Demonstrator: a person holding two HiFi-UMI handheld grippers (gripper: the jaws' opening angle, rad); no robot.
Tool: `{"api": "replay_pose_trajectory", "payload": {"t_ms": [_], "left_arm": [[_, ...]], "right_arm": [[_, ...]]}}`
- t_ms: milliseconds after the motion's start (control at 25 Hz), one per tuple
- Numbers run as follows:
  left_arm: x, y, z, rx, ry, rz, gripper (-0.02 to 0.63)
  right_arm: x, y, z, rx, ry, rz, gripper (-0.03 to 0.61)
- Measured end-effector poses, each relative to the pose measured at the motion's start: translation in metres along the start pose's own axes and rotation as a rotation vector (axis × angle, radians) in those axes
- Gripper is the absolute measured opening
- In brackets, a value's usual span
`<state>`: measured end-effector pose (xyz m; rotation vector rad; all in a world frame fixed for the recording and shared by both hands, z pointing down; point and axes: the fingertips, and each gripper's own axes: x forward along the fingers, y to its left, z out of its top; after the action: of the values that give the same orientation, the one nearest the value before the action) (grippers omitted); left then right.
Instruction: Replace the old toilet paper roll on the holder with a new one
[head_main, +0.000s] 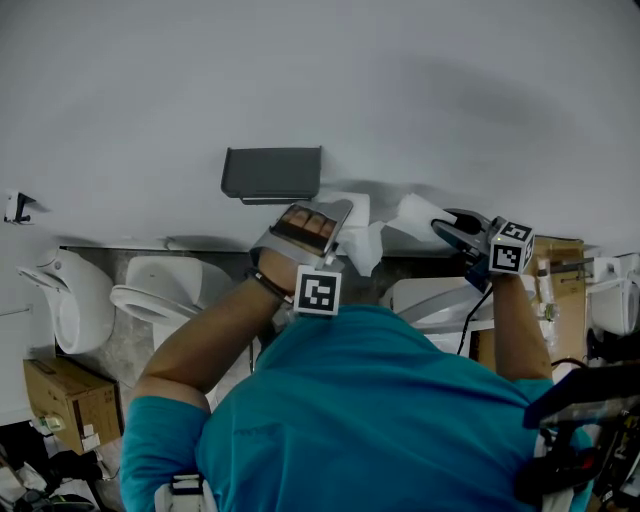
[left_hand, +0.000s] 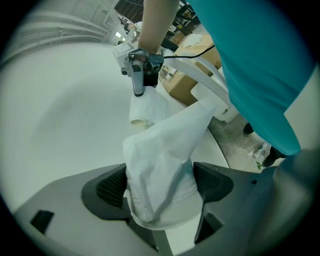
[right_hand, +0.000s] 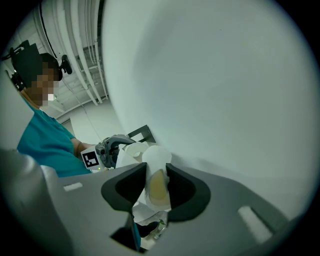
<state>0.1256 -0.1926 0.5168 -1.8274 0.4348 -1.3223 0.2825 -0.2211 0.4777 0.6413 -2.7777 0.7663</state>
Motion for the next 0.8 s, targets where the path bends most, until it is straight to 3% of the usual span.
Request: {"api": "replay_pose_trajectory", "payload": {"t_ms": [440, 800], "left_arm": [[0.024, -0.005, -0.003, -0.024, 0.011, 0.024, 0.425], [0.011, -0.011, -0.007, -0.038, 0.003, 0.03, 0.423]], "right_arm": [[0.006, 0.003, -0.001, 0.003, 0.014, 0.01, 0.12], [0.009, 0.01, -0.002, 0.001, 0.023, 0.029, 0.12]]}}
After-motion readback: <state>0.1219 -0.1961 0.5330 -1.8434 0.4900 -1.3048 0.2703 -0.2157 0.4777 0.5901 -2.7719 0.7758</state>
